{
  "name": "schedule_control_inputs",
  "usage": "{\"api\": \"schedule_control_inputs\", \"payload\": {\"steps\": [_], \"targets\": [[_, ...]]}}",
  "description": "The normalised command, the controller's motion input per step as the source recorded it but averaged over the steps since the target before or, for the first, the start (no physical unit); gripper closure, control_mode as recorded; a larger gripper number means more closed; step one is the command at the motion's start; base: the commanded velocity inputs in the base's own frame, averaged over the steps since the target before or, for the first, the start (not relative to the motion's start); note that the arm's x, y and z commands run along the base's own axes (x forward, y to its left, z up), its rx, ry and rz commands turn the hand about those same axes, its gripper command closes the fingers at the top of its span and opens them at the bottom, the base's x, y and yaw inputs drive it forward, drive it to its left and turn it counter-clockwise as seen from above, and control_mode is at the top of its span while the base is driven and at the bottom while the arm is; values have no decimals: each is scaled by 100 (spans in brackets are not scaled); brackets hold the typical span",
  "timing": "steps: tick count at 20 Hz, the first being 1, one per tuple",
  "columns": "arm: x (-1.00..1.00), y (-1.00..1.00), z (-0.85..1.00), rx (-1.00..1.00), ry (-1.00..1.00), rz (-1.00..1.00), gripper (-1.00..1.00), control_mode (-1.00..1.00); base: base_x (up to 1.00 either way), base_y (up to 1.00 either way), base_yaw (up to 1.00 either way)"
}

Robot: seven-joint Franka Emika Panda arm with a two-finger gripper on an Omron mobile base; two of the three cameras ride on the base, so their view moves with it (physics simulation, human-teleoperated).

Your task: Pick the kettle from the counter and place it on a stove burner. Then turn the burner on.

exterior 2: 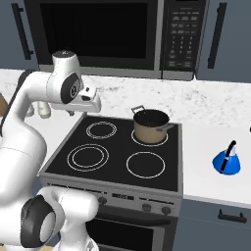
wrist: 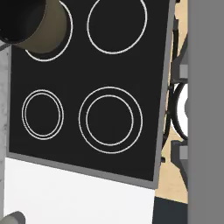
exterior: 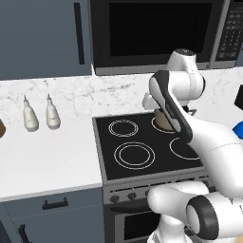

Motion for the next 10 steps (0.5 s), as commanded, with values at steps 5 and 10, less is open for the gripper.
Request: {"api": "schedule_control_inputs", "payload": {"steps": [5, 10], "targets": [[0, -16, -4, 0, -1, -3, -100, -100, 0, 0, 0], [-2, -41, -17, 0, -3, -7, -100, -100, 0, 0, 0]]}}
